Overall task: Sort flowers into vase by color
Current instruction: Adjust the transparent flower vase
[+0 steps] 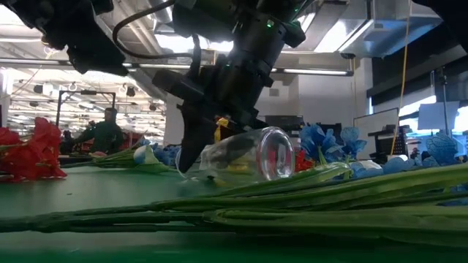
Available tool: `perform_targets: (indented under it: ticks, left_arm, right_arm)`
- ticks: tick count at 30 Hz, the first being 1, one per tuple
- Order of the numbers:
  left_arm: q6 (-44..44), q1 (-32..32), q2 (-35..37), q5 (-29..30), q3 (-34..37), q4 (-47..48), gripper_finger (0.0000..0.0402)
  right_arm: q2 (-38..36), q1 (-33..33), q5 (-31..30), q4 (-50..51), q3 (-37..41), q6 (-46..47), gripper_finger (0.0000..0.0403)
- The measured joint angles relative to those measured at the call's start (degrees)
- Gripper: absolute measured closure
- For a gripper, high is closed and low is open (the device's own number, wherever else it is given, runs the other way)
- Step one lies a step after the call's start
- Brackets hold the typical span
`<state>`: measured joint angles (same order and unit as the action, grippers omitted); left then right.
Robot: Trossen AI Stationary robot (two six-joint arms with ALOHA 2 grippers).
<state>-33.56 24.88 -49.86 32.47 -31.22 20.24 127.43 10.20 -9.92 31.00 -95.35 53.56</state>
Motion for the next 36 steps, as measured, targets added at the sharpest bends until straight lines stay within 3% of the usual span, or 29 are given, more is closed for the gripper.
perform_targets:
  ticks: [16, 29, 36]
  left_arm:
    - [3.7, 2.0, 17.9, 0.5, 0.0, -0.2, 0.0216]
    - [4.7, 2.1, 19.7, 0.7, 0.0, -0.9, 0.0216]
    - [6.8, 2.0, 20.0, 1.0, 0.0, -3.6, 0.0216]
  right_arm:
    - [-1.7, 3.7, -14.8, -7.7, 0.0, -4.2, 0.0224]
    - [-3.7, 8.4, -29.2, -10.8, 0.0, -6.8, 0.0224]
    - [-5.7, 11.8, -45.3, -11.1, 0.0, -9.0, 0.0224]
